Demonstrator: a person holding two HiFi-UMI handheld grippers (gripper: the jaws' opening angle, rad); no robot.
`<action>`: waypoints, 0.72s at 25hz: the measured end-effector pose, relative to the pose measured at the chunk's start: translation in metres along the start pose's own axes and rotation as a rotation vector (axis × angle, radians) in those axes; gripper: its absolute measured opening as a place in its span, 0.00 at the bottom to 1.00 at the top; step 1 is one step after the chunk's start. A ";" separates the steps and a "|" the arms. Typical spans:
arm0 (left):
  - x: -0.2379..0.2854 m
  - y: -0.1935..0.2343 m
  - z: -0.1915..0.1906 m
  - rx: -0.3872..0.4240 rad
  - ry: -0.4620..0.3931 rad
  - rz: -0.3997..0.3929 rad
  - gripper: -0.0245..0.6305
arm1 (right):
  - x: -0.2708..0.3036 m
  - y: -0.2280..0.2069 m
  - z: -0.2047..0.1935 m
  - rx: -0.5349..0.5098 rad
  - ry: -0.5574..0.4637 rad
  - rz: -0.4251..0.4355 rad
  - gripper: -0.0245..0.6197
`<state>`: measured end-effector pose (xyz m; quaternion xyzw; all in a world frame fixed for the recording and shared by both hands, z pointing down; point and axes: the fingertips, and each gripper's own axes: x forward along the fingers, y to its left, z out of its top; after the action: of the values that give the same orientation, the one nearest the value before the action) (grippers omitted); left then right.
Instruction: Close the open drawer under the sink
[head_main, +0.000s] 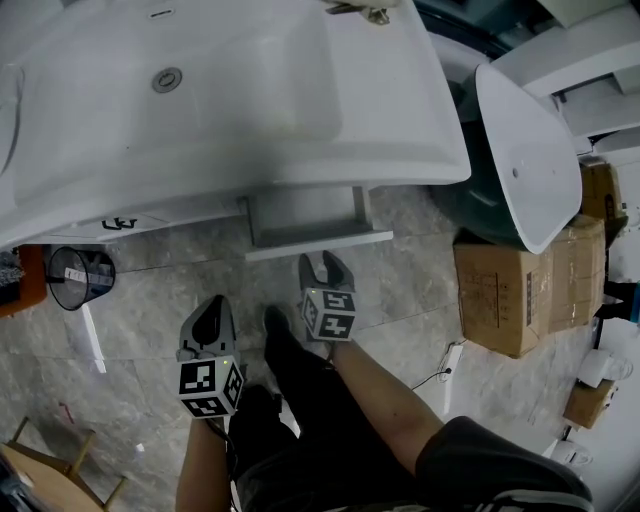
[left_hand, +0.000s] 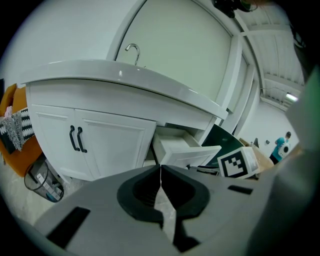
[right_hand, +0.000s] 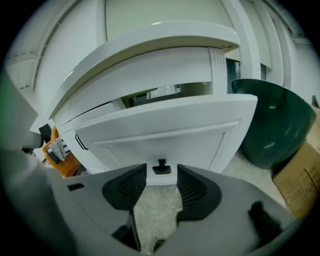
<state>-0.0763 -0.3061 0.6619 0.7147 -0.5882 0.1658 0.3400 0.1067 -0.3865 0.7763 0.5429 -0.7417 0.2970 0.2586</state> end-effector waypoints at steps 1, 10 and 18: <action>0.002 0.000 -0.002 -0.002 0.003 0.000 0.06 | 0.004 0.000 -0.001 -0.008 0.002 0.005 0.34; 0.014 -0.002 -0.020 -0.002 0.031 -0.002 0.06 | 0.029 0.004 0.002 -0.085 -0.008 0.016 0.33; 0.016 -0.003 -0.026 -0.016 0.034 -0.001 0.06 | 0.031 0.002 0.002 -0.083 -0.006 -0.002 0.27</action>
<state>-0.0655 -0.2998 0.6897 0.7095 -0.5833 0.1729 0.3558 0.0957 -0.4081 0.7963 0.5333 -0.7538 0.2639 0.2788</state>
